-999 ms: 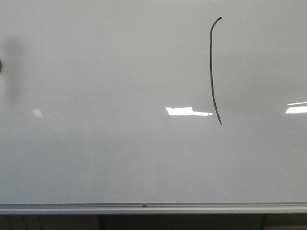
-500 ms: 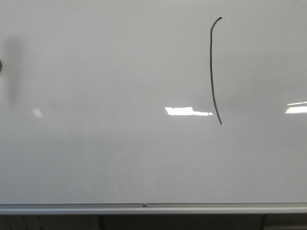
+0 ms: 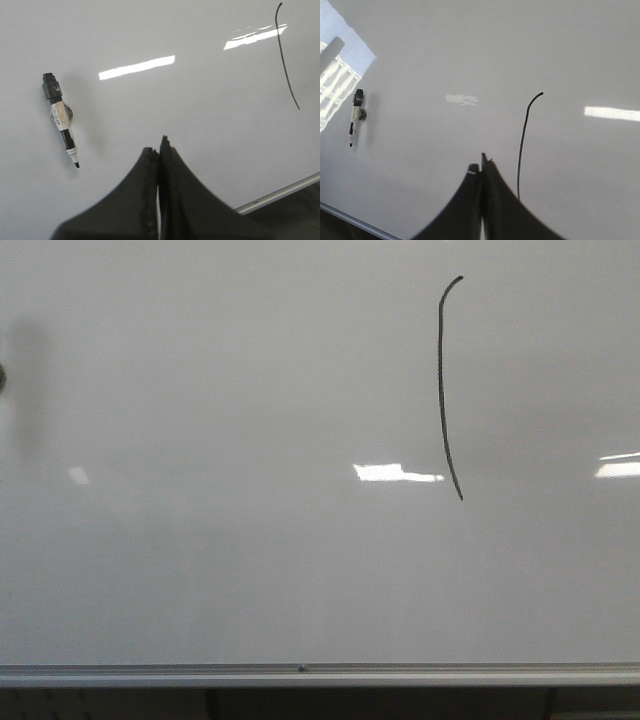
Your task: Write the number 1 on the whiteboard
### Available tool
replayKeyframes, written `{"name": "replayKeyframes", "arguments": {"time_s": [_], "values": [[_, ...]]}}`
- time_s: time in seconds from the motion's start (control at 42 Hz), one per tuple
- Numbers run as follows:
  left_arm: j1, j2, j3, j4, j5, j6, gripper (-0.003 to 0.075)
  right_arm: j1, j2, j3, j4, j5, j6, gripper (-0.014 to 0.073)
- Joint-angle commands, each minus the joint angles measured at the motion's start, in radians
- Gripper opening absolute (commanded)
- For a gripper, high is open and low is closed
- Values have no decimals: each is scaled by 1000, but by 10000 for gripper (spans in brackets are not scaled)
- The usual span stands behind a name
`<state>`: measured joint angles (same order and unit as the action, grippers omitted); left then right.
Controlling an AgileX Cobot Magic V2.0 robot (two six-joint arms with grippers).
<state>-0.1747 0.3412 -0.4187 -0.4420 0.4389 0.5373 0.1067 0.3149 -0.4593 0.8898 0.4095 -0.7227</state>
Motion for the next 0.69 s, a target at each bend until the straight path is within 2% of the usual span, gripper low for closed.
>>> {"name": "replayKeyframes", "arguments": {"time_s": [0.0, 0.143, 0.238, 0.547, 0.666], "values": [[-7, -24, -17, 91, -111, -150, -20, -5, 9, -24, 26, -58, -10, -60], [-7, -102, 60, 411, -245, -487, -20, -5, 9, -24, 26, -58, -10, -60], [3, -162, 139, 531, -326, -603, -20, -5, 9, -24, 26, -58, -10, -60], [136, -356, 340, 494, -351, -614, -20, -5, 9, -24, 26, -58, -10, -60], [164, -362, 388, 493, -358, -614, -20, -5, 9, -24, 26, -56, -10, -60]]}}
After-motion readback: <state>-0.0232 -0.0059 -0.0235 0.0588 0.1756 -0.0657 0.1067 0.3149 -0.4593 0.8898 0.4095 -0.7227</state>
